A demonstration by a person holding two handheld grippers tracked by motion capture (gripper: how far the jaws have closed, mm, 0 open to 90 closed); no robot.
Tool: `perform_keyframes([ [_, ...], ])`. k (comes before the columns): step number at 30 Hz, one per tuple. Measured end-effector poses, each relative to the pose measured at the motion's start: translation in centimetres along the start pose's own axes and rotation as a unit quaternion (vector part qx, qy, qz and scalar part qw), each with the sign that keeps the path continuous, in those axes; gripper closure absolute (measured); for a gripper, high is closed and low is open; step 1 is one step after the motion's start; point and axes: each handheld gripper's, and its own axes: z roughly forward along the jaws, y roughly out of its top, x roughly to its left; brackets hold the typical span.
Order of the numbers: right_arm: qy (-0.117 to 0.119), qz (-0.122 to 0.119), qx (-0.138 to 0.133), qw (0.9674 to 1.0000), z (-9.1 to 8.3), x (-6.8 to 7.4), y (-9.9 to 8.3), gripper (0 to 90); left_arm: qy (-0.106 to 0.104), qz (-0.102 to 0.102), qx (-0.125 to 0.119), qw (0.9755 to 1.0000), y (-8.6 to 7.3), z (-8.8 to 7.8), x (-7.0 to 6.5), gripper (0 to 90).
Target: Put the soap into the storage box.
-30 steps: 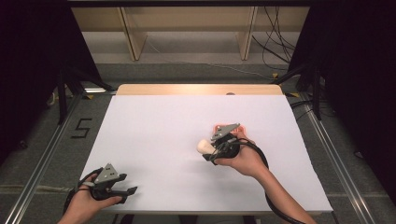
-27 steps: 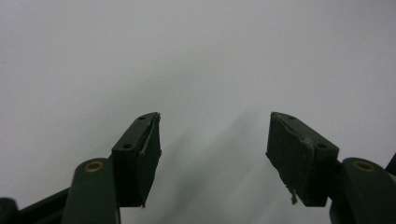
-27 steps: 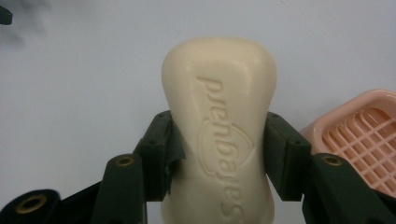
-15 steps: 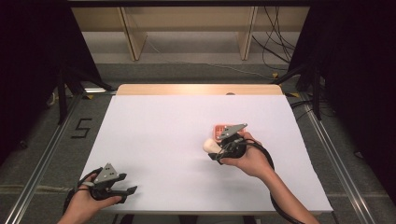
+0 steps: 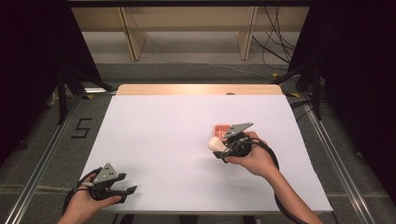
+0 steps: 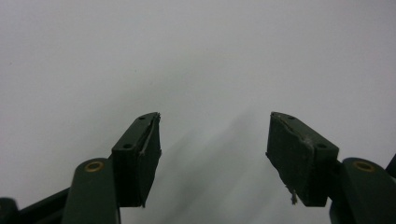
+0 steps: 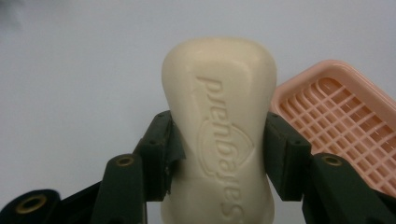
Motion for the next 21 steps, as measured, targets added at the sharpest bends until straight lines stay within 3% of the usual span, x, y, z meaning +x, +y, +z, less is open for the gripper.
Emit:
perform_keyframes([
  [2, -0.002, 0.013, -0.006, 0.9999, 0.0, 0.1, -0.1, 50.3, 0.004, -0.001, 0.000, 1.0000, 0.0, 0.0, 0.0, 34.5],
  [4, -0.004, -0.005, -0.007, 1.0000, -0.1, -0.4, -0.3, 50.3, 0.003, -0.001, 0.001, 1.0000, 0.0, 0.0, 0.0, 34.6],
  [5, -0.006, 0.014, -0.006, 0.9999, -0.2, -0.3, -0.3, 50.3, 0.004, -0.003, 0.002, 1.0000, 0.0, 0.0, 0.0, 34.6],
  [7, -0.007, -0.003, -0.010, 0.9999, -0.2, -0.7, -0.4, 50.3, 0.004, -0.001, -0.001, 1.0000, 0.0, 0.0, 0.0, 34.6],
  [8, -0.006, -0.003, -0.001, 1.0000, -0.4, -0.8, -0.4, 50.3, 0.005, 0.000, -0.001, 1.0000, 0.0, 0.0, 0.0, 34.6],
  [12, -0.014, -0.002, -0.010, 0.9999, -0.5, -1.1, -0.6, 50.3, 0.009, 0.002, -0.001, 1.0000, 0.0, 0.0, 0.0, 34.6],
  [13, -0.014, 0.003, 0.001, 0.9999, -0.8, -1.1, -0.6, 50.3, 0.004, -0.001, -0.001, 1.0000, 0.0, 0.0, 0.0, 34.5],
  [15, -0.016, -0.005, -0.007, 0.9998, -0.7, -1.4, -0.7, 50.3, 0.001, 0.010, 0.008, 0.9999, 0.0, -0.1, 0.1, 34.6],
  [16, -0.017, -0.001, -0.005, 0.9998, -0.7, -1.4, -0.7, 50.3, 0.004, 0.000, 0.003, 1.0000, 0.1, -0.1, 0.0, 34.6],
  [18, -0.017, -0.002, 0.003, 0.9998, -0.9, -1.7, -0.8, 50.3, 0.007, 0.026, 0.002, 0.9996, 0.1, -0.2, 0.4, 34.5],
  [21, -0.021, 0.001, -0.004, 0.9998, -0.8, -1.8, -0.9, 50.3, 0.008, 0.024, -0.002, 0.9997, 0.1, -0.2, 0.3, 34.6],
])
